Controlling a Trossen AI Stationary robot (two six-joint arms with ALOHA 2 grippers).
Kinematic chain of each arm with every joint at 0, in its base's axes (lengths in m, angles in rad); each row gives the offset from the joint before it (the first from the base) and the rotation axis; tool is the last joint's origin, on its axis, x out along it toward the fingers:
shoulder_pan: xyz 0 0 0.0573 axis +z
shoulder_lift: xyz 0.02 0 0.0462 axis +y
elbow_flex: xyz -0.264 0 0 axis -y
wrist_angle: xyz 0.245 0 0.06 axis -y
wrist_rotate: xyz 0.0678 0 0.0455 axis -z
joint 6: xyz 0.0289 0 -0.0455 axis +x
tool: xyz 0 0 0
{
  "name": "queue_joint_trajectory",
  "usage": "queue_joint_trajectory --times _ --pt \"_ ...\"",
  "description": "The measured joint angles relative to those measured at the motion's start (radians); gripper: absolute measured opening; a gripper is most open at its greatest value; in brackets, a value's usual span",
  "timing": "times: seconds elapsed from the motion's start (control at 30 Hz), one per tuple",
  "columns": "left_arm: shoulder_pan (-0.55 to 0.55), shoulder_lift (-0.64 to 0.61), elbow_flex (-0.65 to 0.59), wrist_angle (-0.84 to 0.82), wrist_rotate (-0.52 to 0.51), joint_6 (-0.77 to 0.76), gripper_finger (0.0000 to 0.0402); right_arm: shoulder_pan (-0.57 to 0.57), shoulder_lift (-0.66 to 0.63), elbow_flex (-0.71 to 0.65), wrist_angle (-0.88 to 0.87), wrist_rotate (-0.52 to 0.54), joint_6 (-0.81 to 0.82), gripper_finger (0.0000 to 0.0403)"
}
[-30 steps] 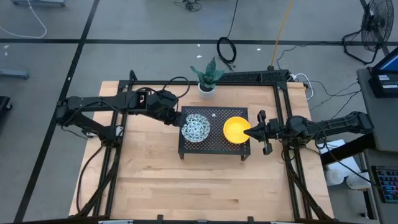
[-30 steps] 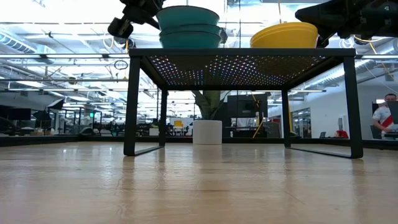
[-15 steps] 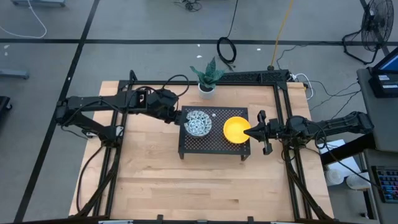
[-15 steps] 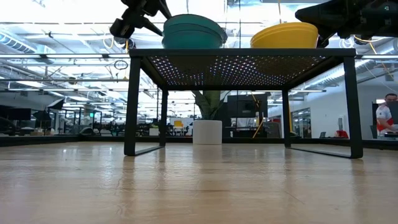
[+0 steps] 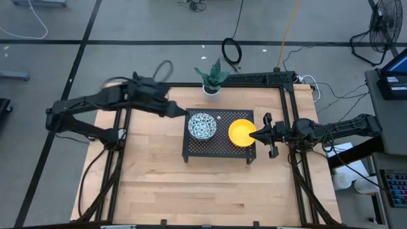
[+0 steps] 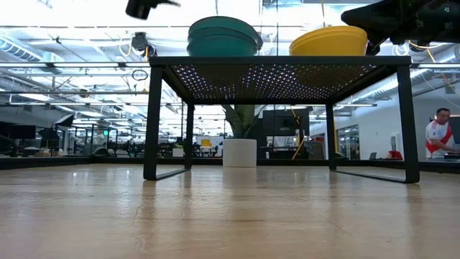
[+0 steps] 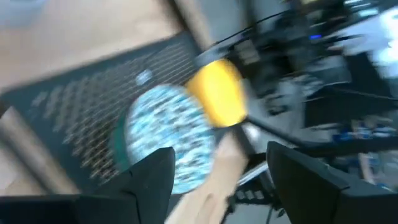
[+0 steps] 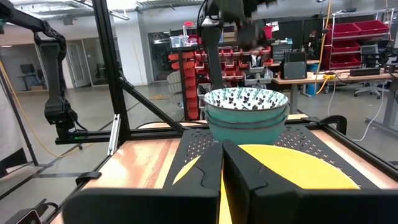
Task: Pick & Place Mini bowls
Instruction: Return to Home Position
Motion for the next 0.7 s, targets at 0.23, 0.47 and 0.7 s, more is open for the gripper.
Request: queue_joint_trajectory --times 0.23,0.47,0.7 --pt "-0.046 -0.183 0.0 0.094 0.033 0.305 0.0265 0.0 0.0 0.0 -0.002 0.001 0.0 0.0" --pt "-0.05 -0.385 -0.002 -0.028 0.136 0.633 0.0251 0.0 0.0 0.0 -0.014 0.002 0.0 0.0" --pt "-0.115 -0.556 -0.257 0.11 0.06 0.887 0.0254 0.0 0.0 0.0 -0.06 0.002 0.0 0.0"
